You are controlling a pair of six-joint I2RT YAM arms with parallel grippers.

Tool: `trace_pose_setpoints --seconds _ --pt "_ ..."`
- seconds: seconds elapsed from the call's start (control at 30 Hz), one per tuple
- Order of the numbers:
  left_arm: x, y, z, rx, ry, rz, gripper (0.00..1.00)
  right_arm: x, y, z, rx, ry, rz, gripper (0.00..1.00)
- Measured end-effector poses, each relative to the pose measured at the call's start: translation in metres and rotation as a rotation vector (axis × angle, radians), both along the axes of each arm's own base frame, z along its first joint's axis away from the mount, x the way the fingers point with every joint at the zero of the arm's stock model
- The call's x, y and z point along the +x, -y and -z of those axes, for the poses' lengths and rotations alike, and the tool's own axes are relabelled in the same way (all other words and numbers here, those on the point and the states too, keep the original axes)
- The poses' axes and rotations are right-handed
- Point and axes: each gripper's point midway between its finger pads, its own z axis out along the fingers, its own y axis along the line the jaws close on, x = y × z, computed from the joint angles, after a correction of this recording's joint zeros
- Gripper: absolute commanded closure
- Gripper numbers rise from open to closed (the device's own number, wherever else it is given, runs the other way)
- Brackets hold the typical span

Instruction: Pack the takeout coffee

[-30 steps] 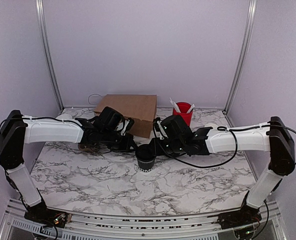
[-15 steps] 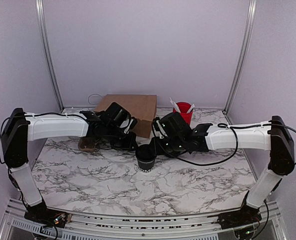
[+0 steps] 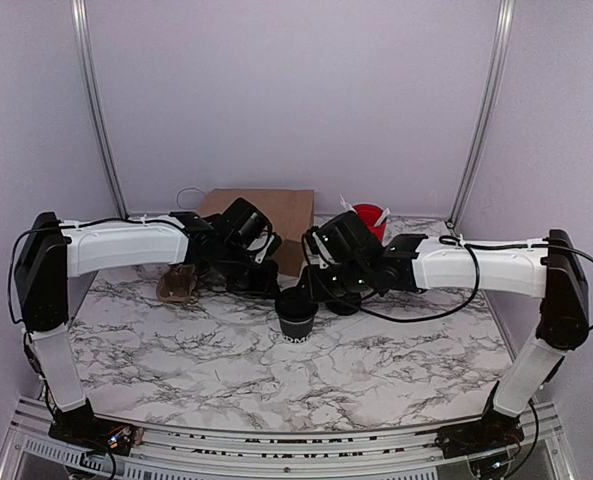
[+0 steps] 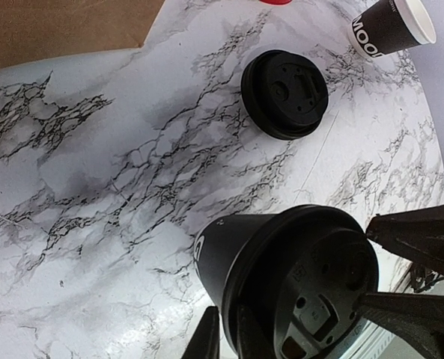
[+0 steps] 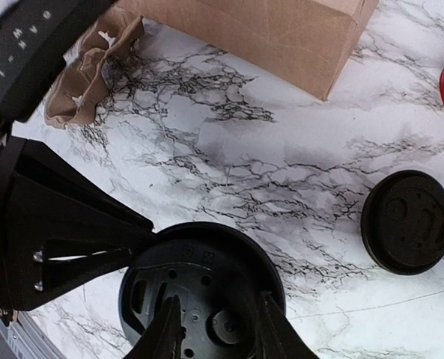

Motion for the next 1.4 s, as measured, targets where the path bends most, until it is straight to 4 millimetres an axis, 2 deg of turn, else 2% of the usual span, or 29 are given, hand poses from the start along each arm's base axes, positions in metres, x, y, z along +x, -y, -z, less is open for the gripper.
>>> trace_pose_setpoints --seconds 0.17,0.33,0.43,0.57,0.73,0.87,1.0,1.2,1.4 --pt "0.003 0.003 -0.002 0.001 0.001 0.002 0.90 0.007 -0.003 -0.014 0.020 0.024 0.001 0.66" --pt "0.007 0.007 -0.011 -0.009 0.018 0.007 0.87 0.015 0.004 -0.016 0.011 0.032 0.019 0.66" --pt "0.009 0.009 -0.015 -0.014 0.029 0.012 0.87 0.020 0.017 -0.017 0.014 0.031 0.042 0.65" --pt "0.009 0.009 -0.016 -0.013 0.032 0.011 0.87 0.025 0.045 -0.019 0.035 0.018 0.079 0.66" --pt "0.014 -0.002 -0.011 0.006 0.033 -0.014 0.86 0.019 0.063 -0.006 0.058 -0.029 0.076 0.66" --pt "0.011 -0.022 -0.003 0.022 0.004 -0.035 0.85 0.003 0.065 0.019 0.069 -0.099 0.038 0.66" --pt "0.000 -0.032 0.002 0.006 -0.035 -0.032 0.85 -0.006 0.061 0.027 0.090 -0.140 0.005 0.66" --pt "-0.023 -0.030 0.010 -0.032 -0.099 -0.001 0.86 -0.006 0.052 0.024 0.132 -0.148 -0.015 0.67" --pt "-0.027 -0.021 0.007 -0.067 -0.106 0.017 0.86 -0.009 0.048 0.032 0.118 -0.162 -0.020 0.67"
